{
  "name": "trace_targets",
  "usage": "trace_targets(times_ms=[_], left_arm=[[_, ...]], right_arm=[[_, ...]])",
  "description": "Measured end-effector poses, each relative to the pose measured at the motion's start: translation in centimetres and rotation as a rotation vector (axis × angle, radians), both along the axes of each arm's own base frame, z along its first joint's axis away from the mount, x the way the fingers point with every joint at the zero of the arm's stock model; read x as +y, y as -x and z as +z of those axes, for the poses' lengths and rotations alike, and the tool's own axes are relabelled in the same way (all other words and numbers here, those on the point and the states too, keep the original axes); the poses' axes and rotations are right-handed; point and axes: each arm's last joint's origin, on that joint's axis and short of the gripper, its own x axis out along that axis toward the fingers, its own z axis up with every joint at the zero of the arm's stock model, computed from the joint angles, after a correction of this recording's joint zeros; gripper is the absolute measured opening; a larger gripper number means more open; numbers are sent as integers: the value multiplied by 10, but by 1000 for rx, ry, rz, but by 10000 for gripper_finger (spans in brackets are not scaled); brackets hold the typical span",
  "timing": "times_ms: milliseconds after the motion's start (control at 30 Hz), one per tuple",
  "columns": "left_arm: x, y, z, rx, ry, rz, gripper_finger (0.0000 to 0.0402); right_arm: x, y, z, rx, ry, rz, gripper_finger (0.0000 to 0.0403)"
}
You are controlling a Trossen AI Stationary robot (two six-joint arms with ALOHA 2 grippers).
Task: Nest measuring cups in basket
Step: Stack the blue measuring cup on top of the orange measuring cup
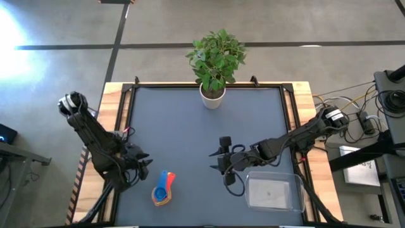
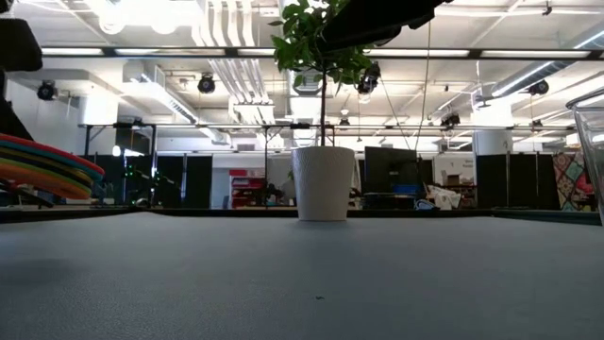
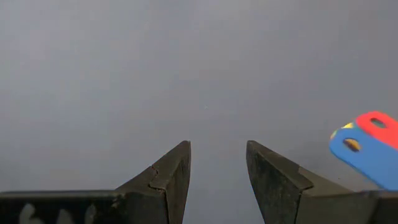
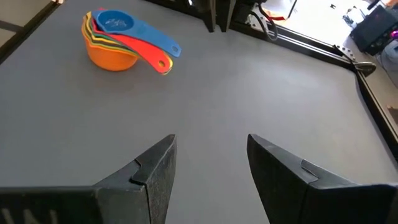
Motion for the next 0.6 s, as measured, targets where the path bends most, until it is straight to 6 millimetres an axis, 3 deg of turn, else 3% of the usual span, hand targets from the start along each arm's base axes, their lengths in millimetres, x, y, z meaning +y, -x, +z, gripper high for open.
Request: trace_targets(times_ms=[267, 600], left_arm=[[6, -14, -6, 91, -2, 17, 139], [8, -43, -7, 118, 12, -129, 139]], right_arm=[[-3, -1, 1, -16, 24, -44, 186], [-4, -1, 0, -13, 32, -59, 186]])
